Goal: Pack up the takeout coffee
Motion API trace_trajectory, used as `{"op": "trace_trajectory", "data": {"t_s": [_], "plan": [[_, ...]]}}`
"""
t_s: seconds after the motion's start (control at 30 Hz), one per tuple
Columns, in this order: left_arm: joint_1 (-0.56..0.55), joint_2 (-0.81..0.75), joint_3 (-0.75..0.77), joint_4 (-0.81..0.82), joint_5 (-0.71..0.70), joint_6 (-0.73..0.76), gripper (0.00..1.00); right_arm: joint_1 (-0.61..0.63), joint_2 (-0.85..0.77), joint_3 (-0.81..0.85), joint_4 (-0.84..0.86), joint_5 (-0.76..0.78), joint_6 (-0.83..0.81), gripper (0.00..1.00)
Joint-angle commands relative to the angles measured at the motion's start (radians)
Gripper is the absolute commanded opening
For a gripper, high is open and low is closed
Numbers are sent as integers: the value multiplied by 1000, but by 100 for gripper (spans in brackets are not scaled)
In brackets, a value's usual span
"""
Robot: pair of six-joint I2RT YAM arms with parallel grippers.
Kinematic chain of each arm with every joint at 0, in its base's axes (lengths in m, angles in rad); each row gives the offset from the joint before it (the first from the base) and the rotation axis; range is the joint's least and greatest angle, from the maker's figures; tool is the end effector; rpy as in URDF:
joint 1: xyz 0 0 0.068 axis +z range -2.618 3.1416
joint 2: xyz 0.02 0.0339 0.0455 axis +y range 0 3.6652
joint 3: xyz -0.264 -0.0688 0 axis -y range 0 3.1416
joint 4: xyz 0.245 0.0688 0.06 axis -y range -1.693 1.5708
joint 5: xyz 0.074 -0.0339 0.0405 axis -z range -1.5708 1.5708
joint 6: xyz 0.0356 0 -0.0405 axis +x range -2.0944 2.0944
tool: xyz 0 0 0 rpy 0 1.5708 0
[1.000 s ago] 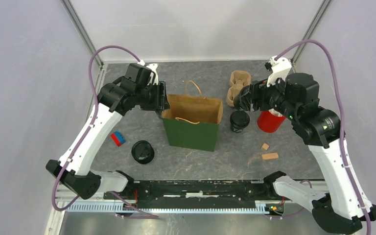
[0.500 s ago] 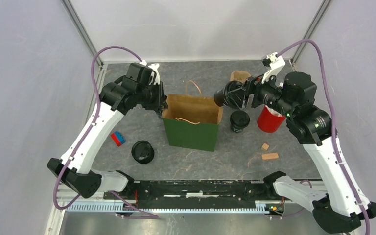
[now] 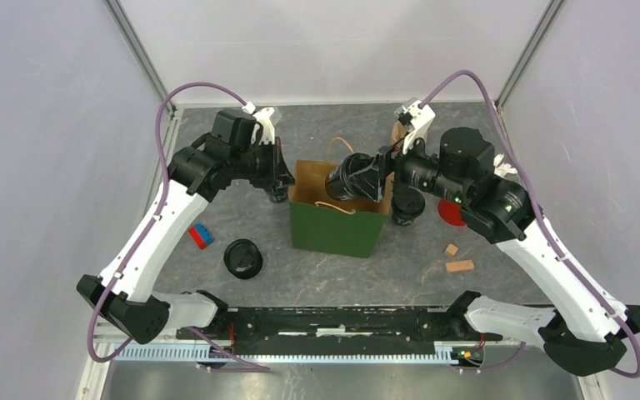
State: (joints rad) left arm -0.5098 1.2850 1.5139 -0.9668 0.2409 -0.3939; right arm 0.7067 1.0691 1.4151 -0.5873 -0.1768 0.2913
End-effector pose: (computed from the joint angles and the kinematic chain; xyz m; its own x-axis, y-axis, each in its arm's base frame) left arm 0.2148 -0.1299 0.4078 -0.7832 0.0109 -0.6216 0.3545 0.8292 -0.4322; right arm 0.1549 0.1405 0.4584 -0.3950 0.0345 -0.9180 -0.6845 0.6555 0.3191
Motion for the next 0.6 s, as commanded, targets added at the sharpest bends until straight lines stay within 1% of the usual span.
{"op": "trace_trajectory", "data": {"t_s": [0.0, 0.07, 0.17, 0.23, 0.37, 0.43, 0.57], "plan": [[4, -29, -9, 53, 37, -30, 9, 37, 11, -19, 78, 59, -32, 71], [4, -35, -16, 49, 19, -33, 21, 50, 30, -30, 89, 65, -61, 71], [5, -42, -15, 25, -30, -44, 35, 78, 65, -41, 110, 79, -108, 71], [5, -42, -4, -3, -61, -46, 41, 99, 87, -44, 120, 95, -151, 71], [11, -31, 37, -71, -132, -52, 47, 144, 133, -30, 115, 149, -245, 71], [31, -26, 51, -83, -130, -55, 49, 158, 145, -27, 113, 171, -305, 71], [76, -18, 59, -80, -89, -65, 51, 172, 165, -50, 140, 158, -444, 72]]}}
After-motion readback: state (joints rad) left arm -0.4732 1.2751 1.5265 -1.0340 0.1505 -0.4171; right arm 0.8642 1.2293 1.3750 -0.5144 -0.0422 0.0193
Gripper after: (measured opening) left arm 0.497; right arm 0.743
